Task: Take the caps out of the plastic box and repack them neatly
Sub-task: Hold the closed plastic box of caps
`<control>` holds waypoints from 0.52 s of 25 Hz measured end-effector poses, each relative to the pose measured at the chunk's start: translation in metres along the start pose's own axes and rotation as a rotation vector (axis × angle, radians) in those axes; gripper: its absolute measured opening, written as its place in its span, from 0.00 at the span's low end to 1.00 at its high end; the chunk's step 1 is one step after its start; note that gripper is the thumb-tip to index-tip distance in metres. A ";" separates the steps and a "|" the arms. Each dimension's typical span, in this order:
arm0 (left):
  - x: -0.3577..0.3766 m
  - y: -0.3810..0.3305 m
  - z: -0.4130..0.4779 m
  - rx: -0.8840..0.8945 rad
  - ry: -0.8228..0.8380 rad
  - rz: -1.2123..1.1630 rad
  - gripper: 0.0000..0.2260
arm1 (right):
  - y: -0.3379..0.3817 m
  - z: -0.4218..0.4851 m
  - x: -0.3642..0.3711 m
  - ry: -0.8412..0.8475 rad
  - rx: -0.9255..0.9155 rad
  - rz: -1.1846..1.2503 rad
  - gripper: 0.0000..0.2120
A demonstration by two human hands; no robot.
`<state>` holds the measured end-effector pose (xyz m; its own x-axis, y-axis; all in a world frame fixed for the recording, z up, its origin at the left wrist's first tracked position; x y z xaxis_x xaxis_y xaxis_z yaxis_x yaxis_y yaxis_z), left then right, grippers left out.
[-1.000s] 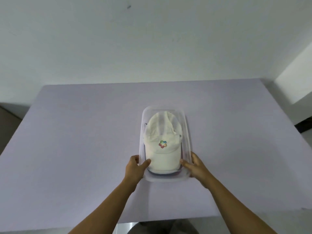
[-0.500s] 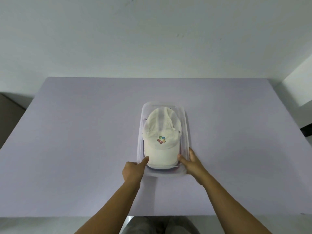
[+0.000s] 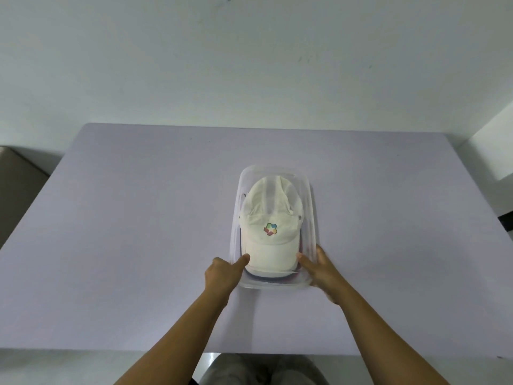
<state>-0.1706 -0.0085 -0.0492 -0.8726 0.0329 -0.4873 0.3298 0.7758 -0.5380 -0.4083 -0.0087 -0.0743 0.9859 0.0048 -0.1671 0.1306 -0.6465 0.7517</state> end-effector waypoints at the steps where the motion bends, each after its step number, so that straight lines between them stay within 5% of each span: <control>1: 0.000 0.001 0.000 -0.014 0.025 -0.005 0.26 | 0.001 0.000 0.000 0.011 0.000 0.004 0.37; 4: -0.001 0.002 -0.006 0.040 0.022 -0.124 0.18 | 0.005 -0.003 -0.001 0.016 -0.005 0.019 0.34; 8: 0.007 -0.007 -0.025 0.101 0.129 -0.686 0.11 | 0.002 -0.006 0.001 0.021 0.016 0.124 0.32; 13: -0.033 -0.022 -0.011 0.242 0.138 -0.961 0.20 | -0.001 -0.011 0.002 0.008 0.013 0.254 0.29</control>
<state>-0.1530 -0.0198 -0.0139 -0.8367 -0.4557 0.3039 -0.4864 0.3631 -0.7947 -0.4057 0.0007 -0.0685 0.9878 -0.1526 0.0313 -0.1226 -0.6373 0.7608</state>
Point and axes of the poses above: each hand's wrist, its own z-axis towards the middle knuckle, its own x-axis out of the palm, y = z × x, the point moved 6 cm from there along z, towards the middle knuckle, and after that the axes turned 3 degrees about -y, right-handed, at the moved point
